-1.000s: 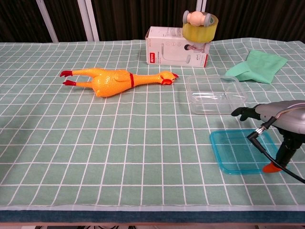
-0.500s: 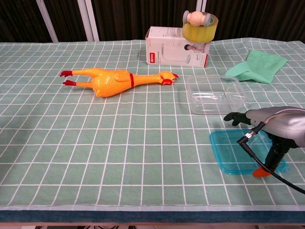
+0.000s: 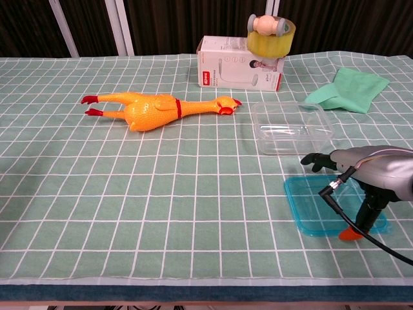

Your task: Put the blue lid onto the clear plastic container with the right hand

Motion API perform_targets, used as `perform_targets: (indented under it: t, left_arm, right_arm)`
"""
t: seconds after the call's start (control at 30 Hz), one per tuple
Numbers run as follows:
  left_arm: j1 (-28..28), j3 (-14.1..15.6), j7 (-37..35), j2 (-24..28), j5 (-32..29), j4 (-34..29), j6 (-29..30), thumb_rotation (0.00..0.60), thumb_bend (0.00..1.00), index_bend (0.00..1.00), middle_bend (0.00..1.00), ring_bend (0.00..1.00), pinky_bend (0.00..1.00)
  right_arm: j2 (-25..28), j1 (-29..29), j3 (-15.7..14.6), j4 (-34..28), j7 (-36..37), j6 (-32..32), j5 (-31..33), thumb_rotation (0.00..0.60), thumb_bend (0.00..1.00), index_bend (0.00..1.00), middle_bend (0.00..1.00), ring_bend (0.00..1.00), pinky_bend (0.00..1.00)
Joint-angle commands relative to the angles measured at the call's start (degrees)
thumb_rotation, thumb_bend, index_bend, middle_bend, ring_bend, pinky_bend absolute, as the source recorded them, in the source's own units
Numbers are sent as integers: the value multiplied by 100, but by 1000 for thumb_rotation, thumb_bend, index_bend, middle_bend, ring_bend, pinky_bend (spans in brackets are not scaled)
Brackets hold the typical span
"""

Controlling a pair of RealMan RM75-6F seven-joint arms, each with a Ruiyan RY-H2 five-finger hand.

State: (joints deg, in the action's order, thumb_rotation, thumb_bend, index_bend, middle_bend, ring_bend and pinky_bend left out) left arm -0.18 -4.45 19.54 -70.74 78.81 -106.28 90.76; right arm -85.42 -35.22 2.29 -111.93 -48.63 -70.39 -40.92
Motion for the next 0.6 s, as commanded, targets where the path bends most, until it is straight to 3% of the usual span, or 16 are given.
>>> perform_targets:
  t: [0.03, 0.6]
  left_arm:
    - [-1, -3, 0, 2, -10, -1, -2, 600, 770, 97, 0, 0, 0]
    - [-6, -2, -1, -2, -10, 5, 7, 600, 770, 97, 0, 0, 0]
  right_arm:
    - [-17, -20, -16, 9, -6, 8, 24, 600, 154, 0, 161, 0, 0]
    - [-77, -121, -49, 60, 35, -7, 101, 600, 154, 0, 161, 0, 0]
